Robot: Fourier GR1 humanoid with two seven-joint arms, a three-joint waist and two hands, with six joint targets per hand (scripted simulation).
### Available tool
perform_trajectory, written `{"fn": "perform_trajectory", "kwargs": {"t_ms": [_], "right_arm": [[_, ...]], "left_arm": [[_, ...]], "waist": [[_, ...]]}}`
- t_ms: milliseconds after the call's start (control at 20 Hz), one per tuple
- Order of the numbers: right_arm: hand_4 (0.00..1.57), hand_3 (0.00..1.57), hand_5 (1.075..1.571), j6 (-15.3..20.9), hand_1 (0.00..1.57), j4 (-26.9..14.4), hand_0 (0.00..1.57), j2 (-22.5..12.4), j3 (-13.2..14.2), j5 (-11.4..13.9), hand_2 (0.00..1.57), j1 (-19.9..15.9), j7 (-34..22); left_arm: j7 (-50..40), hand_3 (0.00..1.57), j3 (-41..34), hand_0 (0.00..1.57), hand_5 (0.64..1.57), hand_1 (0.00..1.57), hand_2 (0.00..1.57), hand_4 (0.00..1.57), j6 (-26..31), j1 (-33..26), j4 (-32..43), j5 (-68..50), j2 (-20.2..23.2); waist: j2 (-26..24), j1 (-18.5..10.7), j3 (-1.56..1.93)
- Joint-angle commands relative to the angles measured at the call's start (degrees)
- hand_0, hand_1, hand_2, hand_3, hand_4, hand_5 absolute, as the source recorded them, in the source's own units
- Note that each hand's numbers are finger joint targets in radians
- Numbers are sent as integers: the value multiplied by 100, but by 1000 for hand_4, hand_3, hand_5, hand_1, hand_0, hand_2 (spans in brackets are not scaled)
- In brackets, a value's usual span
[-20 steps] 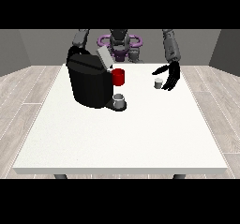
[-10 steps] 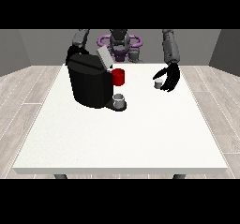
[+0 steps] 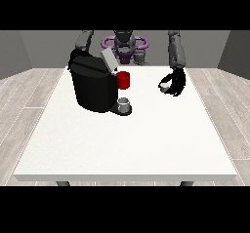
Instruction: Insert the coffee pod into the coffee machine and close the lid
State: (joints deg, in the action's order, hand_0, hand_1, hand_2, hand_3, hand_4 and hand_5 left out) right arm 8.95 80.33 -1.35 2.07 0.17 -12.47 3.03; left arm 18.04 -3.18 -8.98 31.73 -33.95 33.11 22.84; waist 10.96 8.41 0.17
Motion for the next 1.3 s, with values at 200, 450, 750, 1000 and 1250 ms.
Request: {"fn": "perform_trajectory", "kwargs": {"t_ms": [200, 450, 750, 1000, 1250], "right_arm": [[426, 0, 1571, 5, 0, -5, 0, -15, -2, -72, 0, -28, -130], [430, 0, 1571, 142, 0, -425, 0, 49, 140, -81, 0, 83, 6], [505, 0, 1571, -145, 0, -916, 0, -77, 281, -256, 0, 171, 208], [507, 0, 1571, -140, 0, -1003, 0, -108, 233, -212, 0, -268, 119], [492, 0, 1571, -201, 0, -1067, 0, 18, 145, -233, 0, -23, 457]], "left_arm": [[177, 1305, 37, 1225, 1571, 1225, 1358, 473, -150, 229, 384, 327, -12], [486, 1410, 177, 1477, 1571, 1477, 1470, 632, 811, 459, -68, 189, 143], [-88, 1337, 212, 1289, 1571, 1289, 1362, 557, 1339, 1007, -416, 156, -5], [-26, 1292, 139, 1252, 1571, 1252, 1329, 573, 1651, 1506, -608, 154, 191], [-517, 1281, 25, 1253, 1571, 1253, 1328, 537, 1906, 1886, -698, 97, 119]], "waist": [[-25, 32, -19], [-475, -210, -17], [-741, -203, -14], [-532, -133, -17], [-620, 46, -14]]}}
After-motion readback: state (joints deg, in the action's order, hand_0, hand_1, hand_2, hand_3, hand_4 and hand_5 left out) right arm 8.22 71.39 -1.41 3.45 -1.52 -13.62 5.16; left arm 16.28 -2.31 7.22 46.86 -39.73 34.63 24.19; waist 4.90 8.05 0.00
